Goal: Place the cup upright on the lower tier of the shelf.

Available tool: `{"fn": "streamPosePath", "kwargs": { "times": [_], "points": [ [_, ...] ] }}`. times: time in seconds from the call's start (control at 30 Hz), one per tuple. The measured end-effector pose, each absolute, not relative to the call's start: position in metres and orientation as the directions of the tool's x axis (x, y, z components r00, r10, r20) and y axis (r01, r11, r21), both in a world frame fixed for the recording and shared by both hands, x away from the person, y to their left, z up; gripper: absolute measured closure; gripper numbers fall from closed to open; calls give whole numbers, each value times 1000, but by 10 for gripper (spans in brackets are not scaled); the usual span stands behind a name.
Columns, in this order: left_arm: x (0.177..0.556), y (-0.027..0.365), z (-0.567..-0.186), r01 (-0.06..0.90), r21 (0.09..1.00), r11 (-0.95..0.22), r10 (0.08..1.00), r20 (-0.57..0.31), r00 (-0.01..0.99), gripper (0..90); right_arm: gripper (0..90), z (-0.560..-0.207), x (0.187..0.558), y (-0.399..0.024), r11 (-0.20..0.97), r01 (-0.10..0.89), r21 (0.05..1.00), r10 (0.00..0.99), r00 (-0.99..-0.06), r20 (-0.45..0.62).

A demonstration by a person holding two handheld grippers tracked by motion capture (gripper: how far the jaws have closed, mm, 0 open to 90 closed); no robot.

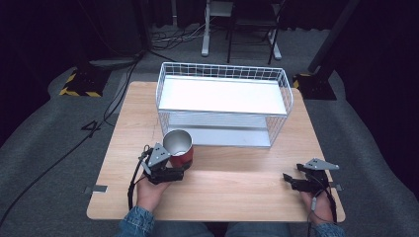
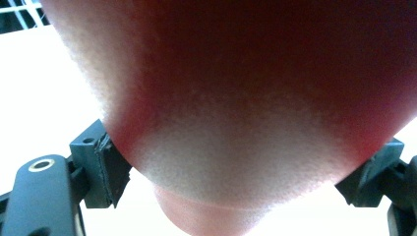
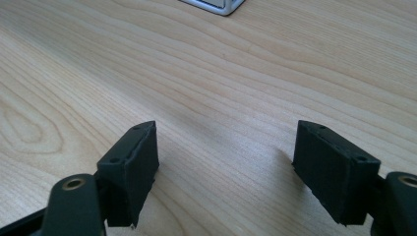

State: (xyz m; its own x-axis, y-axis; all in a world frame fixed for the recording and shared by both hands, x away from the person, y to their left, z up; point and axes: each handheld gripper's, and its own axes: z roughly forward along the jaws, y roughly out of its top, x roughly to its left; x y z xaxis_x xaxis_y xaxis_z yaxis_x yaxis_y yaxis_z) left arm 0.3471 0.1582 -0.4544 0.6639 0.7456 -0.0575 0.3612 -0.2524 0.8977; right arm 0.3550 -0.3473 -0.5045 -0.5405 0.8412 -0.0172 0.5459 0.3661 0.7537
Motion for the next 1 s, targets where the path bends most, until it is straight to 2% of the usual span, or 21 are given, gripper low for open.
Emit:
{"fn": "streamPosePath", "kwargs": {
  "times": [0.33, 0.87, 1.0],
  "points": [
    [363, 136, -448, 363, 894, -261, 723, -68, 687, 166, 253, -505, 355, -348, 364, 547, 754, 844, -536, -18],
    [391, 101, -450, 314, 900, -301, 679, -29, 734, 166, 252, -505, 355, -348, 362, 548, 754, 847, -530, -22],
    [400, 94, -452, 333, 888, -316, 677, -35, 735, 166, 252, -505, 355, -348, 362, 549, 754, 848, -530, -21]
  ]
}}
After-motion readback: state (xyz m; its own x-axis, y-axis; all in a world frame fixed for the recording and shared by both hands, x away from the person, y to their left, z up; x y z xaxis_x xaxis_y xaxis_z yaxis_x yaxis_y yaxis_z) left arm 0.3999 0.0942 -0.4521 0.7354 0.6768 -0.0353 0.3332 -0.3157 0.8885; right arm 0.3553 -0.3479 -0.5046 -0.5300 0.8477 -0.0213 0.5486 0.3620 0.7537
